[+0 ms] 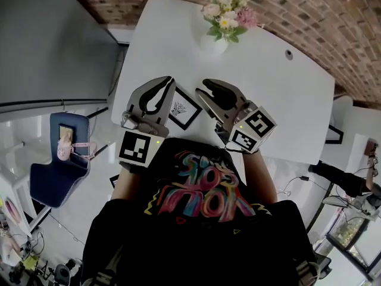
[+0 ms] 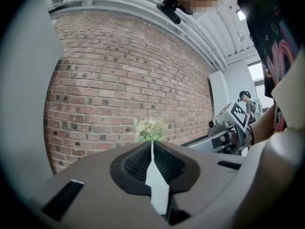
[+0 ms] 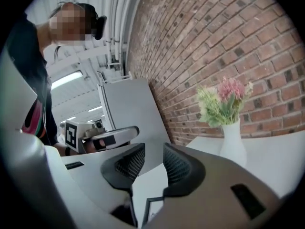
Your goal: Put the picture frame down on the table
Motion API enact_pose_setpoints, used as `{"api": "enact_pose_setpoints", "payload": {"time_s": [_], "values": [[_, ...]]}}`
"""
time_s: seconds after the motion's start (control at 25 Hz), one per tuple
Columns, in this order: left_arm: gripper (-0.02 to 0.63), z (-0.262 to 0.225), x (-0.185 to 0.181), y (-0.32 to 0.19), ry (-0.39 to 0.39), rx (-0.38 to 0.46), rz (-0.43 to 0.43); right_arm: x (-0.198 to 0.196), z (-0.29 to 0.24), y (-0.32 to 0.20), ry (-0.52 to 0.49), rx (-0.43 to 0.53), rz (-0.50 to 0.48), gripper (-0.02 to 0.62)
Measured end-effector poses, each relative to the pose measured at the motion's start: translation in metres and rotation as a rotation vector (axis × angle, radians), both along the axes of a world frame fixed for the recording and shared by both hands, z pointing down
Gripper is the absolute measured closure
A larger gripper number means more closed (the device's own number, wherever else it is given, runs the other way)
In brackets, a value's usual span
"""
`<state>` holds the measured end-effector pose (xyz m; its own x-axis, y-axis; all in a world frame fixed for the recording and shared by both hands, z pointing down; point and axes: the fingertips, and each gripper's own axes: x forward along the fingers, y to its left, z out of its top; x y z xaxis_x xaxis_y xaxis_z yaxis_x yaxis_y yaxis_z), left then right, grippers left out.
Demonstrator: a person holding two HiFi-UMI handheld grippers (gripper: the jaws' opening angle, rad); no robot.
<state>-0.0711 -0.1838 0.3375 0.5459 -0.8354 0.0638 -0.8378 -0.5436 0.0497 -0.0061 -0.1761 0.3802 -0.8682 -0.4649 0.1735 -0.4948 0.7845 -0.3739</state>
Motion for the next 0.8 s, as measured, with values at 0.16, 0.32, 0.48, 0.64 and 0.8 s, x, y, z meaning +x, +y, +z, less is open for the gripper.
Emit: {"api": "enact_pose_setpoints", "payload": {"time_s": [0.16,0.32,0.48,0.64,0.8], "values": [[0.574,-0.011,0.008,0.002,0.007,0.012,0.027,0.004,-0.045,0.005,0.027,0.134,0.035,0.518],[0.574,-0.018,0.018,0.006,0.011,0.023,0.057,0.01,-0.083,0.011,-0.005,0.216,0.081,0.532],[0.574,-0.025,0.027,0.013,0.02,0.03,0.082,0.022,-0.109,0.014,-0.004,0.3,0.136,0.543],[0.574,-0.025,0.035,0.023,0.048,0.018,0.088,0.04,-0.115,0.014,0.01,0.332,0.199,0.565],[0.574,-0.026,0.044,0.029,0.042,0.028,0.115,0.053,-0.111,0.015,0.018,0.322,0.228,0.572]]}}
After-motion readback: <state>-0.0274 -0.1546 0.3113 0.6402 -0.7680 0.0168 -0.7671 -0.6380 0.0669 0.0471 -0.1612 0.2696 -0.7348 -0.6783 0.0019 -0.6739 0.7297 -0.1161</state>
